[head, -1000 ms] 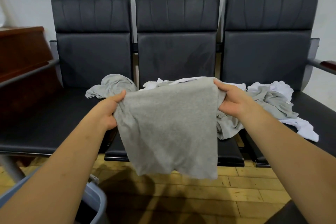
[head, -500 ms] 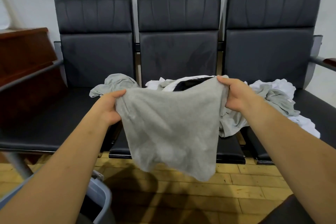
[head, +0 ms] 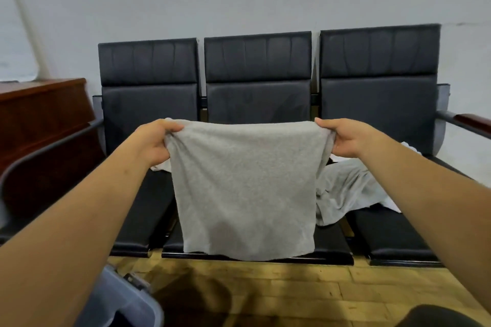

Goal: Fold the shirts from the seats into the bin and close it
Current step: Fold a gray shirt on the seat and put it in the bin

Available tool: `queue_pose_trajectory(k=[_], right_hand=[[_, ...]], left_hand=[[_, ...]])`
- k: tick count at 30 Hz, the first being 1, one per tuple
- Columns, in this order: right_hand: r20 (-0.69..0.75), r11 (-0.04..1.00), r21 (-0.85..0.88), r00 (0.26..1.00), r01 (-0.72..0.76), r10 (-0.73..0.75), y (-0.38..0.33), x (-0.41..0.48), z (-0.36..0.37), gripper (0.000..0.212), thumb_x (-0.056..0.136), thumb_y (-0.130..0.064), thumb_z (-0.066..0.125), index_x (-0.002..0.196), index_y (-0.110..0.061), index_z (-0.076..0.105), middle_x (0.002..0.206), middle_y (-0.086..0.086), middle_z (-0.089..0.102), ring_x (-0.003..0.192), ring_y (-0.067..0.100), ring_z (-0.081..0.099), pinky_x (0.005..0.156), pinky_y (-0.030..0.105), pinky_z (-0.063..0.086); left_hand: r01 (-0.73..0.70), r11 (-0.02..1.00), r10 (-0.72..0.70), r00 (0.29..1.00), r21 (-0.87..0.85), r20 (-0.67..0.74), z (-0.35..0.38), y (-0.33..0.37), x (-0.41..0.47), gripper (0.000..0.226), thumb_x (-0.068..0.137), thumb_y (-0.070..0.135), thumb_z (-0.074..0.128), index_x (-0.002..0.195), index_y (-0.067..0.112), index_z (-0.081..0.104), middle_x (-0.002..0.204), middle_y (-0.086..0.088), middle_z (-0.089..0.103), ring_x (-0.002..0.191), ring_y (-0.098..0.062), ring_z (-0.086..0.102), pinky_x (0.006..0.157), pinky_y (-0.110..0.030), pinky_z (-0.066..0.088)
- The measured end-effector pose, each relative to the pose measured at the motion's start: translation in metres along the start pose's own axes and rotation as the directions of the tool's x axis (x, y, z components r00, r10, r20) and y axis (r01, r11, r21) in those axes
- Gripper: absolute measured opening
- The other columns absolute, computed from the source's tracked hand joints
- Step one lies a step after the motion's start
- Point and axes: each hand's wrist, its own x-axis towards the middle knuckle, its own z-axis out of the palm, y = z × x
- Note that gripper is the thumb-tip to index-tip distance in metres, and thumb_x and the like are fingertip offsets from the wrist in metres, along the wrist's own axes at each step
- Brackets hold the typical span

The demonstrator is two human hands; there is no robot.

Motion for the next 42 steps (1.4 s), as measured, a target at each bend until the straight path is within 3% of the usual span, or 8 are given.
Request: queue_pose_trajectory(k=[9,13,18,21,28,35,39,42], right_hand=[[-0.088,0.995,-0.068,0.993,0.078,-0.084,-0.009,-0.004,-0.005,0.016,0.091,-0.013,0.070,0.107,-0.010,0.067,0.113,0.008,0.067,0.093,0.022,0.066,0.071,0.039,0.056],[-0.045,0.995,-0.012,0.994,0.095,-0.096,-0.015,-0.004,-0.007,0.022,0.093,-0.013,0.068,0.115,-0.010,0.065,0.111,0.007,0.069,0.093,0.021,0.068,0.070,0.038,0.056],[-0.063,0.994,0.039,0.993,0.098,-0.095,-0.014,-0.001,-0.012,0.010,0.096,-0.013,0.064,0.105,-0.010,0.066,0.105,0.008,0.067,0.093,0.021,0.066,0.065,0.036,0.058],[-0.071,0.995,0.047,0.994,0.092,-0.088,-0.010,0.004,-0.016,0.015,0.094,-0.013,0.065,0.108,-0.008,0.067,0.109,0.008,0.069,0.096,0.021,0.067,0.063,0.034,0.059],[-0.111,0.997,-0.017,0.991,0.072,-0.073,-0.011,0.011,-0.018,0.028,0.086,-0.009,0.075,0.110,0.000,0.066,0.112,0.012,0.069,0.101,0.022,0.068,0.086,0.038,0.057],[-0.108,0.996,-0.072,0.993,0.047,-0.055,-0.012,0.041,-0.019,0.025,0.095,-0.003,0.062,0.119,0.004,0.061,0.118,0.014,0.065,0.100,0.022,0.066,0.065,0.035,0.061],[-0.344,0.947,-0.312,0.921,0.073,-0.184,-0.013,0.076,-0.018,0.024,0.076,-0.015,0.085,0.086,-0.007,0.066,0.088,0.003,0.062,0.068,0.013,0.049,0.056,0.028,0.049],[-0.357,0.958,-0.272,0.914,0.093,-0.190,-0.029,0.106,-0.012,0.023,0.078,-0.013,0.084,0.076,-0.012,0.061,0.072,-0.001,0.051,0.056,0.009,0.036,0.044,0.024,0.034]], left_hand=[[-0.067,0.998,0.067,0.998,-0.008,0.003,-0.011,0.012,0.011,0.045,0.084,0.005,0.075,0.127,-0.001,0.062,0.126,-0.016,0.067,0.111,-0.028,0.068,0.090,-0.040,0.057],[-0.176,0.955,0.190,0.981,0.240,-0.037,-0.009,0.013,0.005,0.028,0.085,-0.006,0.070,0.107,0.011,0.072,0.115,-0.013,0.070,0.104,-0.025,0.067,0.077,-0.032,0.055],[-0.248,0.594,0.420,0.907,0.765,-0.032,-0.012,0.011,0.003,0.029,0.088,-0.004,0.068,0.113,0.010,0.073,0.107,-0.008,0.065,0.098,-0.024,0.060,0.082,-0.034,0.051],[-0.238,0.426,0.444,0.895,0.873,0.027,-0.010,0.011,0.002,0.015,0.096,0.008,0.061,0.104,0.007,0.074,0.094,-0.011,0.066,0.087,-0.025,0.059,0.080,-0.042,0.053],[-0.175,0.702,0.262,0.965,0.690,-0.022,-0.008,0.007,0.002,0.010,0.100,0.014,0.059,0.103,0.011,0.069,0.101,-0.010,0.061,0.087,-0.022,0.063,0.064,-0.030,0.058],[-0.200,0.851,0.270,0.960,0.486,-0.078,-0.018,0.006,0.032,0.006,0.083,0.014,0.080,0.088,0.016,0.079,0.099,-0.010,0.071,0.085,-0.022,0.056,0.072,-0.030,0.050],[-0.197,0.853,0.273,0.957,0.483,-0.094,-0.015,0.004,0.063,0.010,0.085,0.009,0.077,0.091,0.017,0.075,0.105,-0.010,0.070,0.091,-0.019,0.060,0.084,-0.032,0.052],[-0.255,0.747,0.387,0.918,0.614,-0.090,-0.010,0.016,0.091,0.011,0.086,0.014,0.077,0.090,0.023,0.073,0.104,-0.007,0.071,0.097,-0.020,0.066,0.094,-0.037,0.055]])
